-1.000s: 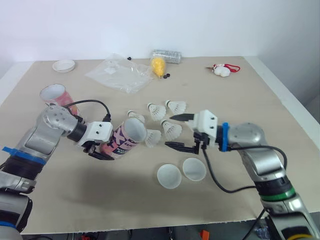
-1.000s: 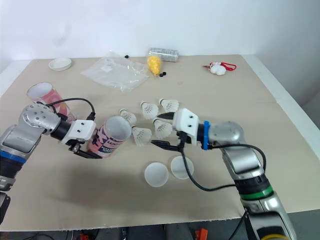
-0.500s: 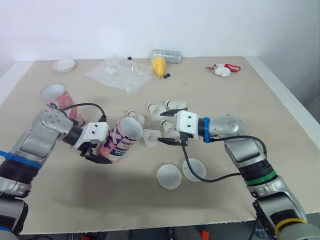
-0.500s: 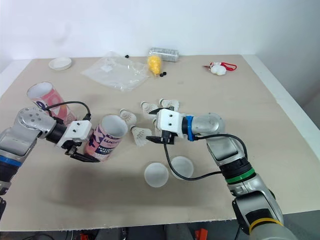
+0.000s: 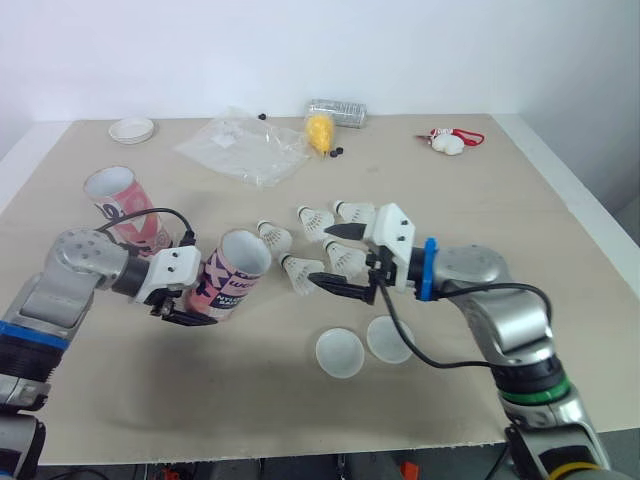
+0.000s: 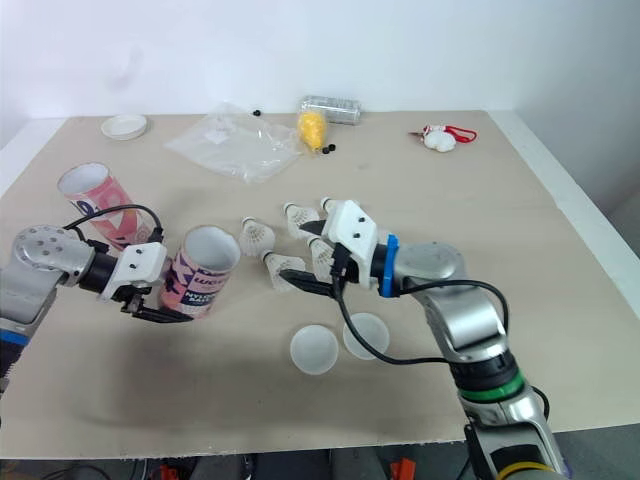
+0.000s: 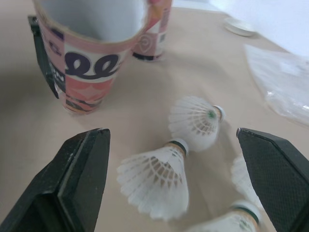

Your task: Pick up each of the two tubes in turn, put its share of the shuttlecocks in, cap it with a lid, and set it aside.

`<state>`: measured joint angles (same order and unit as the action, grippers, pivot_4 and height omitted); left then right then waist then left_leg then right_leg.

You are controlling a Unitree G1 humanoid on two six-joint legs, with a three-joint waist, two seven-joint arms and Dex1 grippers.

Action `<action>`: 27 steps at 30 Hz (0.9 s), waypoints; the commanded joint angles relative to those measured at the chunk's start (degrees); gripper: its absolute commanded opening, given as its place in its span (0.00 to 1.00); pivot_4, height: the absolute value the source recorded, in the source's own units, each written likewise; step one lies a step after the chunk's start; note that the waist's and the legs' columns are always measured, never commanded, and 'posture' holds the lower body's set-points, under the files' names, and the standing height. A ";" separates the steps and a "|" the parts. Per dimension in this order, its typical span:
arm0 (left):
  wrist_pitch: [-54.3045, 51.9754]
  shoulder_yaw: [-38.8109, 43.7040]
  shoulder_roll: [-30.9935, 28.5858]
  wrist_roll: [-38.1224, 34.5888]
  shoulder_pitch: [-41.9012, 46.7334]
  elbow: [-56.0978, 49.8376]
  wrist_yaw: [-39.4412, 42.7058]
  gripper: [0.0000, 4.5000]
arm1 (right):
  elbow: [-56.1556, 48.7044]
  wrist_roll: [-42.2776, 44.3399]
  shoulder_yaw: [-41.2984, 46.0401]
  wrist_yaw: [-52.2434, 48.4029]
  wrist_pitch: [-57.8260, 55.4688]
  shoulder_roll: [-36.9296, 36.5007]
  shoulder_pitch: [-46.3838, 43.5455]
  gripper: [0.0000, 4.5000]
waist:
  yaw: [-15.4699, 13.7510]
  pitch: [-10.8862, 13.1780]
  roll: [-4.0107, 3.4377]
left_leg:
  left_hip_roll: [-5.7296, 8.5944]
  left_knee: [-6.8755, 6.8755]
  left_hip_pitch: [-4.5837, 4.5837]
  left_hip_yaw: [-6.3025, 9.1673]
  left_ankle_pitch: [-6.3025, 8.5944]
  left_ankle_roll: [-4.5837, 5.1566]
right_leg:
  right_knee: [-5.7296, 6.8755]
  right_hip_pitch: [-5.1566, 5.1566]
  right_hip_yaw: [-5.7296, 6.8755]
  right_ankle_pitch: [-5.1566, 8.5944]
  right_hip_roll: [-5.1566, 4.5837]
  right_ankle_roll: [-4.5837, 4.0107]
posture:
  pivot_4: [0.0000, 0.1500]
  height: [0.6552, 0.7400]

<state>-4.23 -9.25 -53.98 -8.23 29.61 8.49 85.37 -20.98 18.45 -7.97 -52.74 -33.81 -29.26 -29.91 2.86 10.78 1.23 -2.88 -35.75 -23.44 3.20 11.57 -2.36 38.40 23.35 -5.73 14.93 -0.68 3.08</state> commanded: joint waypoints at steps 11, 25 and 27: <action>-1.68 -1.39 -0.90 0.08 5.03 -0.33 4.44 0.68 | -9.95 10.56 -1.57 16.08 -27.48 6.38 3.82 1.00 | -0.04 0.00 0.00 | -0.11 -0.23 0.02 0.01 -0.01 0.00 | 0.29 0.05 -0.03 0.10 0.17 0.18 | 1.00 1.00; -3.39 -1.54 -0.37 0.21 6.67 1.09 4.42 0.68 | -2.34 5.62 -5.49 27.15 -27.70 15.14 0.00 1.00 | 0.06 0.00 0.00 | -0.17 -0.21 0.00 0.04 -0.01 0.00 | 0.48 0.16 -0.02 0.20 0.27 0.10 | 1.00 1.00; -3.67 -1.85 -0.97 0.05 5.49 -0.40 5.22 0.68 | -1.94 4.33 -6.11 28.51 -26.53 15.94 -0.44 1.00 | 0.14 0.00 0.00 | -0.17 -0.22 0.00 0.04 -0.01 0.00 | 0.48 0.17 -0.02 0.20 0.27 0.10 | 1.00 1.00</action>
<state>-7.73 -11.46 -53.76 -7.77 35.24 9.99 89.71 -21.94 23.35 -13.82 -25.12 -62.09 -13.94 -29.18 3.00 10.78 1.23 -3.05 -35.96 -23.45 3.23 11.56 -2.36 38.88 23.54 -5.77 15.13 -0.41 3.19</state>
